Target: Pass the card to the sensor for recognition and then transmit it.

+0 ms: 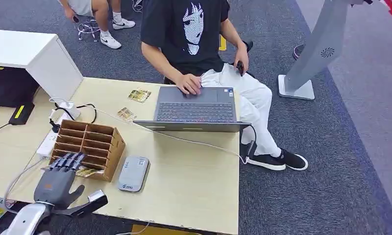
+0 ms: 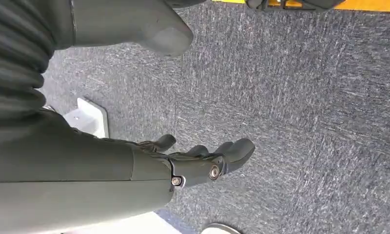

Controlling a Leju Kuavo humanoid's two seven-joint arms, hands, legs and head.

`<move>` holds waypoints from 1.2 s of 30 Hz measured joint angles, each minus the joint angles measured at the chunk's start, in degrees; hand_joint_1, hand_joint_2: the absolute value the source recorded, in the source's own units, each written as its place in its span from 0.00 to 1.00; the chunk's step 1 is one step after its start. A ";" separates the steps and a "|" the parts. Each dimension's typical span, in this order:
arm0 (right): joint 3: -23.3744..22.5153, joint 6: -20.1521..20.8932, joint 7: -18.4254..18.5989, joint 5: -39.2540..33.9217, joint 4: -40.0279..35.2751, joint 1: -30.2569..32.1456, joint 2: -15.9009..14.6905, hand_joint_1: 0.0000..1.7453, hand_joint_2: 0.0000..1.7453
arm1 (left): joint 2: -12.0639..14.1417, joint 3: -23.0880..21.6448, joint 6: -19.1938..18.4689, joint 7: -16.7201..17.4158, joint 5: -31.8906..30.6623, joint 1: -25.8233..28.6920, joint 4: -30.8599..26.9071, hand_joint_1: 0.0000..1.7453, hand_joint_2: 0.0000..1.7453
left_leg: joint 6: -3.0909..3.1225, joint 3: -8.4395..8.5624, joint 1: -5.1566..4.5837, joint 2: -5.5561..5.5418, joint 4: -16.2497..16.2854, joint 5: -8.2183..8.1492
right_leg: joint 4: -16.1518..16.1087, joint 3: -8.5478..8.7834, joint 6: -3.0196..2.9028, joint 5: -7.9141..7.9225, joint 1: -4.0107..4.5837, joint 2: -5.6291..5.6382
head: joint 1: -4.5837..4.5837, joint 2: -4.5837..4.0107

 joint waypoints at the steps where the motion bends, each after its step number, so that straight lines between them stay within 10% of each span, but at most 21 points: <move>1: 0.00 0.11 -0.02 0.11 0.00 0.00 0.00 0.00 1.00 | -0.02 0.00 0.00 0.00 0.04 -0.08 0.09 0.17 1.00 | 0.00 0.00 0.00 0.00 0.00 0.00 | 0.00 0.00 0.00 0.00 0.00 0.00 | 0.02 0.00; 23: -0.20 0.48 -0.37 0.00 0.00 -0.05 -0.02 0.00 1.00 | -0.33 0.02 0.28 -0.39 0.33 -0.74 2.25 0.20 1.00 | 0.00 0.00 0.00 0.00 0.00 0.00 | 0.00 0.01 0.00 0.00 0.00 0.00 | 0.02 0.00; 24: -0.20 0.37 -0.37 0.02 0.00 -0.05 -0.02 0.00 1.00 | -0.33 0.02 0.28 -0.39 0.33 -0.74 2.27 0.41 1.00 | 0.00 0.00 0.00 0.00 0.00 0.00 | 0.00 0.01 0.00 0.00 0.00 0.00 | 0.02 0.00; 25: -0.20 0.24 -0.37 0.02 0.00 -0.05 -0.02 0.00 1.00 | -0.33 0.02 0.31 -0.42 0.44 -0.74 2.30 0.96 1.00 | 0.00 0.00 0.00 0.00 0.00 0.00 | 0.00 0.01 0.00 0.00 0.00 0.00 | 0.02 0.00; 36: -0.37 -0.28 -0.35 -0.02 0.00 -0.06 0.17 0.00 1.00 | -0.31 0.09 0.72 -0.55 0.57 -1.64 2.45 1.00 1.00 | 0.00 0.01 0.00 0.00 0.00 0.00 | 0.01 0.04 0.00 0.00 0.00 0.00 | 0.02 0.00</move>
